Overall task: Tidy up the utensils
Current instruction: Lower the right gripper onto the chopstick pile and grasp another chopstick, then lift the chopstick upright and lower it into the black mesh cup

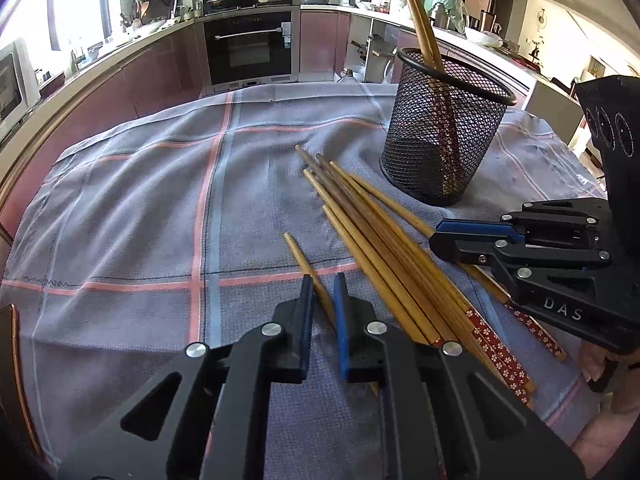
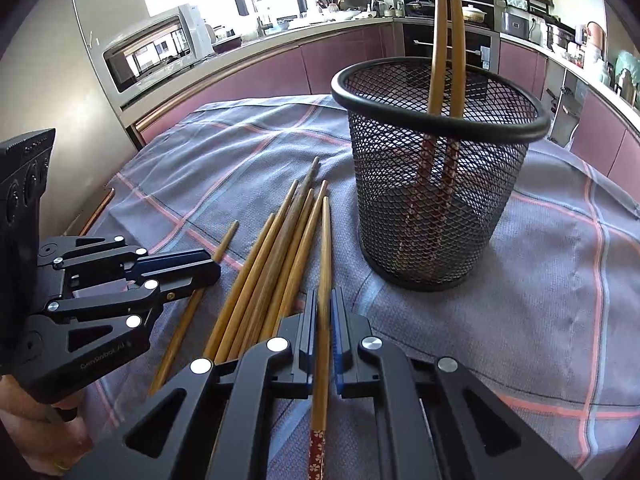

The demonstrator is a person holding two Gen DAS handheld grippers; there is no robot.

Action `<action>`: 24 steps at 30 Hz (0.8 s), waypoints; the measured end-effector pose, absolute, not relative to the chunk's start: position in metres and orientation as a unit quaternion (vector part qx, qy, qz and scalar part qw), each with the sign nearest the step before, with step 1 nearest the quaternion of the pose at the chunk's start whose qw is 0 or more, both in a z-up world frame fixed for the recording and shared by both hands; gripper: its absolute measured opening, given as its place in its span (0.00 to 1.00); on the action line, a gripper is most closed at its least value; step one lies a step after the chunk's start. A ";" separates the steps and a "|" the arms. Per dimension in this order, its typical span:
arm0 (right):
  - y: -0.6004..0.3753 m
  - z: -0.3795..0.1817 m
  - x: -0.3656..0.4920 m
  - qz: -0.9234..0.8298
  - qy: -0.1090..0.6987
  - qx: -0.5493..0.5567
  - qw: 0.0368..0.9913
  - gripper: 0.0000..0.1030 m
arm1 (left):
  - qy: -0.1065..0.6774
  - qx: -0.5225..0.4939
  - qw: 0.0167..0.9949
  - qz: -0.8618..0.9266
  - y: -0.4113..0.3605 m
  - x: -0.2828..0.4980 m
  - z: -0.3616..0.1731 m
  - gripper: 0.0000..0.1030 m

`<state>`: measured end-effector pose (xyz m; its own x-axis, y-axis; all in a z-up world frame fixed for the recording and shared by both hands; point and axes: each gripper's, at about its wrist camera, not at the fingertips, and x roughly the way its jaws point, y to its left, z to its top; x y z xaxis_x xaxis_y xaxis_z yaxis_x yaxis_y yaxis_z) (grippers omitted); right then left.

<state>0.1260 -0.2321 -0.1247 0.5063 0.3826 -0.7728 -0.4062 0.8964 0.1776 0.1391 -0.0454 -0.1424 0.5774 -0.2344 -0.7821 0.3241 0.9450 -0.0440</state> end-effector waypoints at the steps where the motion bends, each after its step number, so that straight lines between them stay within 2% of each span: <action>1: -0.233 -0.125 0.126 0.227 0.442 -0.014 0.868 0.06 | 0.434 0.047 0.885 -0.161 -0.044 0.139 -0.143 0.11; 3: -0.233 -0.124 0.125 0.228 0.443 -0.015 0.867 0.06 | 0.438 0.044 0.883 -0.159 -0.041 0.138 -0.142 0.15; 5: -0.232 -0.125 0.126 0.229 0.443 -0.017 0.867 0.06 | 0.440 0.052 0.883 -0.155 -0.041 0.135 -0.143 0.25; 10: -0.234 -0.124 0.125 0.229 0.443 -0.020 0.867 0.06 | 0.444 0.062 0.882 -0.148 -0.045 0.132 -0.143 0.28; 12: -0.233 -0.124 0.125 0.228 0.442 -0.017 0.867 0.06 | 0.444 0.064 0.883 -0.142 -0.046 0.131 -0.143 0.26; 14: -0.233 -0.124 0.125 0.228 0.441 -0.014 0.868 0.06 | 0.444 0.062 0.883 -0.138 -0.046 0.132 -0.143 0.15; 24: -0.244 -0.106 0.118 0.246 0.415 0.013 0.876 0.05 | 0.439 0.046 0.887 -0.136 -0.044 0.129 -0.138 0.06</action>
<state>0.1177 -0.2444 -0.1061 0.5350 0.4410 -0.7207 -0.4197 0.8790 0.2263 0.1290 -0.0438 -0.1378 0.5776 -0.2005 -0.7914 0.2815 0.9588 -0.0374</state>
